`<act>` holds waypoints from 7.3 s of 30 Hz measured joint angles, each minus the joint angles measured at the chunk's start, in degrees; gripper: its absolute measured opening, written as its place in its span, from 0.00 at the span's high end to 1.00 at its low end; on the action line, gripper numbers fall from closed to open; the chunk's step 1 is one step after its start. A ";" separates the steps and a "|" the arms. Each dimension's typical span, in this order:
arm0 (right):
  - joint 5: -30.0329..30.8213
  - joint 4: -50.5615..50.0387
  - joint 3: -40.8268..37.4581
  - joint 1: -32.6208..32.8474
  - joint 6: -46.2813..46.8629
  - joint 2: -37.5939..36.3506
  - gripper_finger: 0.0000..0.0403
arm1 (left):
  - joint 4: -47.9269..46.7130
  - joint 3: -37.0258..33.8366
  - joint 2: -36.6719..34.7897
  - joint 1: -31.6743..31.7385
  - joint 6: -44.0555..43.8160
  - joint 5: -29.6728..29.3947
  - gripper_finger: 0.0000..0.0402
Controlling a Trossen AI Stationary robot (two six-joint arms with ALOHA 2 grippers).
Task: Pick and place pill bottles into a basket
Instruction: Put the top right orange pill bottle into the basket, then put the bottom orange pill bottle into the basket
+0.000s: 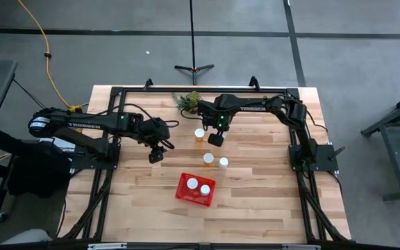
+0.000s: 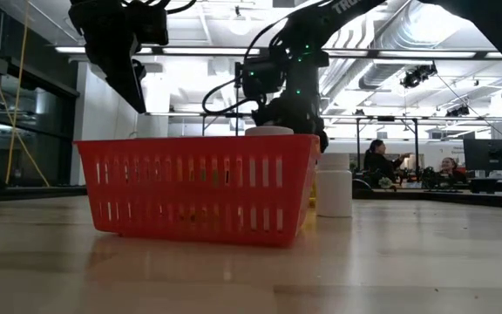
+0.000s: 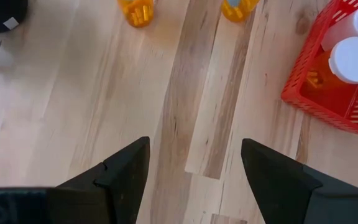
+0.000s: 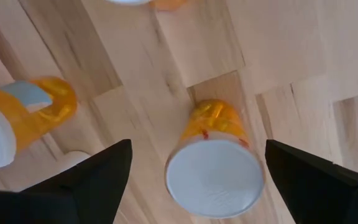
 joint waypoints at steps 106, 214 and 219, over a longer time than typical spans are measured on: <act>8.42 -13.17 23.88 20.08 15.44 -0.31 0.51 | -2.13 0.04 0.00 0.03 9.87 -1.21 0.29; -1.02 6.05 20.85 32.28 31.48 10.12 0.34 | -0.38 0.00 0.00 12.79 8.35 10.25 0.29; -1.53 5.52 21.26 31.57 30.20 9.77 0.34 | -0.19 0.00 0.00 12.79 8.35 10.27 0.29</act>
